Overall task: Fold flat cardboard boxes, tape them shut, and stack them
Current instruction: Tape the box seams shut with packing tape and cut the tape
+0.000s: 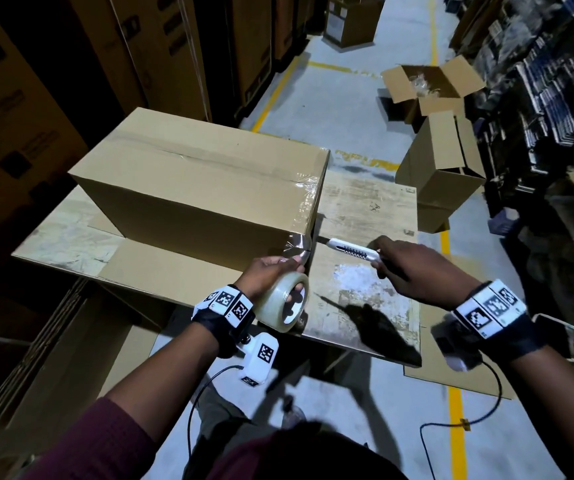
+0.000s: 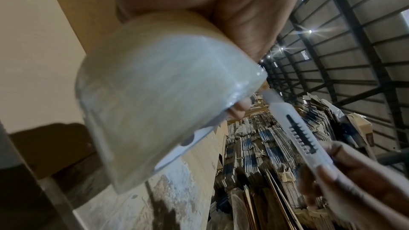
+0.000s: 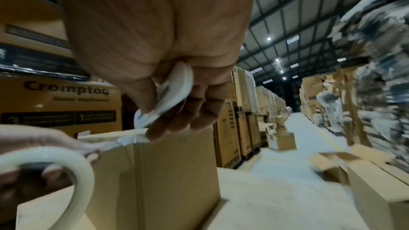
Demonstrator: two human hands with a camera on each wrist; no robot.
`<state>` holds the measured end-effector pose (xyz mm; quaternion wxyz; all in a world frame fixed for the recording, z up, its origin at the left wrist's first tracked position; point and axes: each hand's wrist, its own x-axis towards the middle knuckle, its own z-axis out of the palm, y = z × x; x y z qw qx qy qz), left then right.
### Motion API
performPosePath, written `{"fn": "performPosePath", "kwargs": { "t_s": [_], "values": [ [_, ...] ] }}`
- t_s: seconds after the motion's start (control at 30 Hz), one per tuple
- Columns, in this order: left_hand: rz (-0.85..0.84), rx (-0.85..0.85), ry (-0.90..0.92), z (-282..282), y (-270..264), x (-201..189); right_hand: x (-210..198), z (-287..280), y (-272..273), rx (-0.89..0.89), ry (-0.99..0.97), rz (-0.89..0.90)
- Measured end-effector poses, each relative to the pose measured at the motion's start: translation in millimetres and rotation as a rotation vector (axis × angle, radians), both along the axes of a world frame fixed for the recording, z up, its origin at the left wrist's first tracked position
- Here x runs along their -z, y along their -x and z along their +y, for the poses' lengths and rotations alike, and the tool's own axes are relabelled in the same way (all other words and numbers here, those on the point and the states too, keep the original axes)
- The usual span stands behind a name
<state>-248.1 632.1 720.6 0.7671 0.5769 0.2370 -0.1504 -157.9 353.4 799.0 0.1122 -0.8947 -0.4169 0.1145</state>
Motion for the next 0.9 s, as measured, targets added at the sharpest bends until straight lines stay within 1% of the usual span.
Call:
{"fn": "performPosePath", "kwargs": {
  "t_s": [0.07,0.13,0.2,0.3,0.37,0.43,0.53,0.6,0.7,0.77,0.83,0.9],
  "values": [
    [-0.004,0.014,0.029,-0.1,0.2,-2.4,17.1,-8.3,9.0,0.018,-0.133,0.114],
    [-0.004,0.028,0.037,-0.5,-0.3,-4.8,34.6,-2.6,14.8,0.028,-0.216,0.145],
    [-0.008,0.035,0.030,0.3,0.4,-5.8,49.7,14.0,15.5,0.028,-0.247,0.123],
    [-0.005,0.036,0.010,1.0,2.3,-8.2,61.7,40.5,12.2,0.019,-0.246,0.038],
    [0.003,0.035,-0.006,1.0,2.9,-8.6,68.0,49.6,6.7,0.007,-0.189,0.011],
    [0.017,0.038,0.011,2.3,3.7,-7.2,74.9,53.2,0.5,0.021,-0.088,-0.033],
    [0.022,0.122,0.051,4.8,7.0,3.2,88.4,50.7,0.2,-0.003,0.149,-0.148],
    [0.030,0.167,0.062,2.0,11.0,10.4,98.6,40.5,3.5,0.023,0.206,-0.125],
    [0.048,0.152,0.043,-6.8,13.0,25.1,120.8,15.5,7.8,0.160,0.243,0.026],
    [0.064,0.125,-0.004,-16.2,9.2,32.9,141.0,-5.7,10.4,0.317,0.233,0.127],
    [0.075,0.117,-0.007,-28.4,4.0,38.2,164.2,-23.1,8.3,0.525,0.205,0.114],
    [0.089,0.130,0.052,-42.5,-0.7,42.4,184.3,-32.1,1.4,0.706,0.160,0.105]
  ]
}}
